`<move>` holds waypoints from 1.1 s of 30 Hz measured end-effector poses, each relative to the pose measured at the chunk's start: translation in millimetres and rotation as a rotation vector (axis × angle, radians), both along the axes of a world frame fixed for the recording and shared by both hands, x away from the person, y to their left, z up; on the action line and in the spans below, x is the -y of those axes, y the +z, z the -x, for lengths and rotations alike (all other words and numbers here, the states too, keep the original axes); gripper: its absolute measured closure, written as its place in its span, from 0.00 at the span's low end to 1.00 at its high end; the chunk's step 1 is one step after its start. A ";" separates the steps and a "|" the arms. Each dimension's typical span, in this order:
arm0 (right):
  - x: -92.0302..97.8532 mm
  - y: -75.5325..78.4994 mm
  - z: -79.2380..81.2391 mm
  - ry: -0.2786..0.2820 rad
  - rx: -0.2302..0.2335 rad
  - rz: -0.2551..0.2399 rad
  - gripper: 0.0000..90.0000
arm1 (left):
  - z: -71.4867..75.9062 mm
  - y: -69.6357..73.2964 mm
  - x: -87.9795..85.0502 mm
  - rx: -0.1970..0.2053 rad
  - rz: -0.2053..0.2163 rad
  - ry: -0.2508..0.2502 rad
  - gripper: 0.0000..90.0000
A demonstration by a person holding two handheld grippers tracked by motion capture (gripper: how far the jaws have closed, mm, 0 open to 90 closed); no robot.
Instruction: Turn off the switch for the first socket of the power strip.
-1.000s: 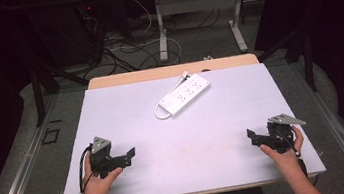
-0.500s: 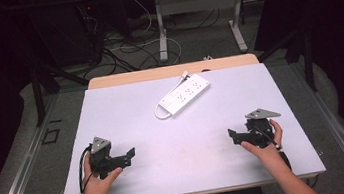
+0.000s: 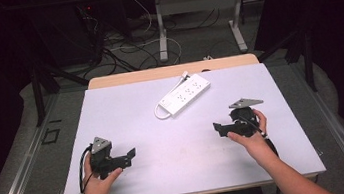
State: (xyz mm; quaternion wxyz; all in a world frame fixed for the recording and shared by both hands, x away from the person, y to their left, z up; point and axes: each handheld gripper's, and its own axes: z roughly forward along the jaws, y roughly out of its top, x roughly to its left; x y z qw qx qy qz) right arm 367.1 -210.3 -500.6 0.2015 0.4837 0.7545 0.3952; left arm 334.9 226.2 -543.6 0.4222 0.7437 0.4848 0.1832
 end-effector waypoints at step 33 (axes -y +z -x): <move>-43.7 39.7 -43.1 0.084 -0.002 0.088 0.19 | -0.8 -0.5 0.5 0.001 0.002 -0.002 0.02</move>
